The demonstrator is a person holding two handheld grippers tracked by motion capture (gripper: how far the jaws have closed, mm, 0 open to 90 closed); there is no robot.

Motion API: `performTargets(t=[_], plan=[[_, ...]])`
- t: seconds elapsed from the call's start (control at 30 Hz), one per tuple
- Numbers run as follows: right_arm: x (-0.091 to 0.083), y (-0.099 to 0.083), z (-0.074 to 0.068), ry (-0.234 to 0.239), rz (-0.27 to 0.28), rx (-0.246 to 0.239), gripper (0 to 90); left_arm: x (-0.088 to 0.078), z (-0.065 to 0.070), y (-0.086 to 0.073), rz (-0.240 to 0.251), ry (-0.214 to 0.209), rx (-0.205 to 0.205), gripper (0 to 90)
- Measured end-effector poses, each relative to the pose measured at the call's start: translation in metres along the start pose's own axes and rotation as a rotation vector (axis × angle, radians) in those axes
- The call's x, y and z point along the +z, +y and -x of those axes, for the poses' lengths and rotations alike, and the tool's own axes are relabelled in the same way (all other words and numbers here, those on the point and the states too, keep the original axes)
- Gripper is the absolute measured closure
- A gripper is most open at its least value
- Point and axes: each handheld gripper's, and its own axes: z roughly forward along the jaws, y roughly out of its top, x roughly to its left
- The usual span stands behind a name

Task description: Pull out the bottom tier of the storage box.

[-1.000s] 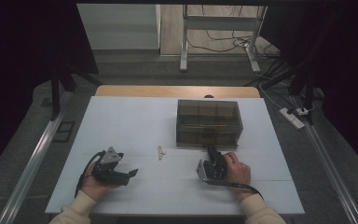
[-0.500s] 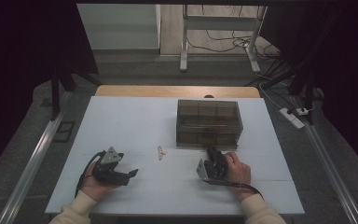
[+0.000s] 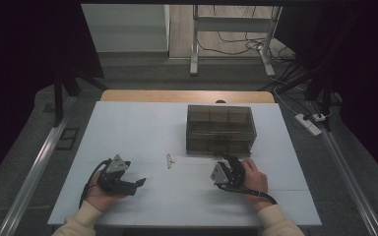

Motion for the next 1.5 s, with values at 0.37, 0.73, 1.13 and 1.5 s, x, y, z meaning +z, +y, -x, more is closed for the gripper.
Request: performTargets(t=[0.37, 0.73, 1.13, 1.5], plan=[[-0.007, -0.001, 0.017, 0.126, 0.040, 0.141, 58.3, 0.000, 0.000, 0.000, -0.001, 0.000, 0.002, 13.0], [-0.013, -0.002, 0.031, 0.236, 0.077, 0.263, 53.9, 0.001, 0.000, 0.000, -0.004, -0.002, 0.002, 12.9], [-0.016, -0.009, 0.049, 0.312, 0.123, 0.401, 52.3, 0.002, 0.001, 0.000, -0.015, -0.007, 0.010, 12.9], [-0.014, -0.007, 0.053, 0.346, 0.109, 0.413, 47.8, 0.002, 0.001, 0.000, -0.017, -0.007, 0.010, 13.0]])
